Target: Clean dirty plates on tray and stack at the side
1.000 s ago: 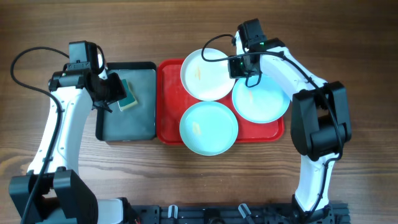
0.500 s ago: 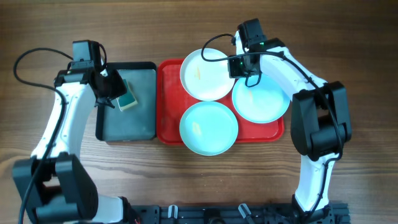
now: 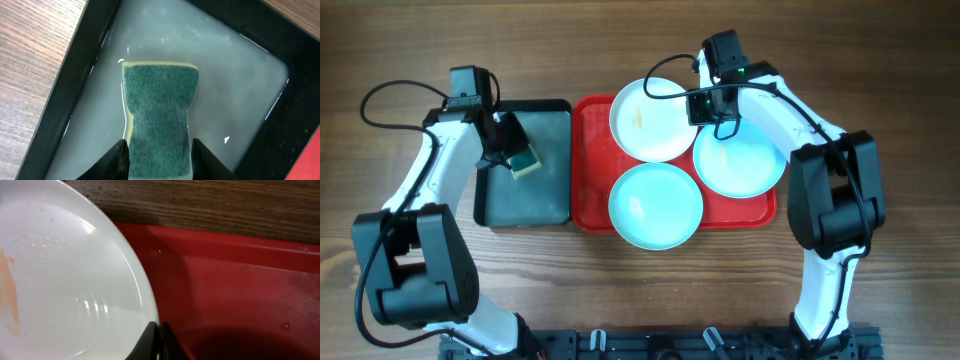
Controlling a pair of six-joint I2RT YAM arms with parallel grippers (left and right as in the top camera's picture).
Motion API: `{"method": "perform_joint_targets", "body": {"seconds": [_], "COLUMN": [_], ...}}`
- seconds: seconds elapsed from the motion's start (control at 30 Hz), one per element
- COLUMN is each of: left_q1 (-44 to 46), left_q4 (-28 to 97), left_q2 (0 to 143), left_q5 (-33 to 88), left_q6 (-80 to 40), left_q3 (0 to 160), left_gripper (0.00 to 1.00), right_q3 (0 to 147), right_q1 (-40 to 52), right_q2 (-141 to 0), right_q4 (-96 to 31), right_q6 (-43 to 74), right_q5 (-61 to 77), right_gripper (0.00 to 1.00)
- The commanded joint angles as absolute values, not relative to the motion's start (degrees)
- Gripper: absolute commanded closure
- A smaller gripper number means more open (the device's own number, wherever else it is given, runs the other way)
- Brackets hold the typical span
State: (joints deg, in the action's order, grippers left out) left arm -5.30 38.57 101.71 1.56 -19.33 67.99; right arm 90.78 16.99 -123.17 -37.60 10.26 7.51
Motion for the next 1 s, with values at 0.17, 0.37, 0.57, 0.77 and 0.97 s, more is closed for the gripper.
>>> {"method": "perform_joint_targets", "body": {"seconds": [0.17,0.37,0.57,0.77,0.97], "left_q1": [-5.0,-4.7,-4.7,-4.7,-4.7], "left_q4": [38.3,37.8,37.1,34.1,33.3], "left_q2": [102.9,105.8,106.0,106.0,106.1], "left_q5": [1.0,1.0,1.0,1.0,1.0], "left_q6": [-15.2,-15.2,-15.2,-15.2,-15.2], "left_q3": [67.4,67.4,67.1,63.5,62.6], "left_gripper": [0.64,0.64,0.64,0.65,0.67], "right_q3": [91.2,91.2,91.2,91.2,91.2], "right_q1": [17.1,17.1,17.1,17.1,17.1], "right_q2": [-123.5,-123.5,-123.5,-123.5,-123.5], "right_q4": [-37.3,-37.3,-37.3,-37.4,-37.4], "right_q6": [10.9,10.9,10.9,10.9,10.9], "right_q5": [8.4,8.4,8.4,8.4,8.4], "right_gripper": [0.96,0.96,0.96,0.96,0.96]}}
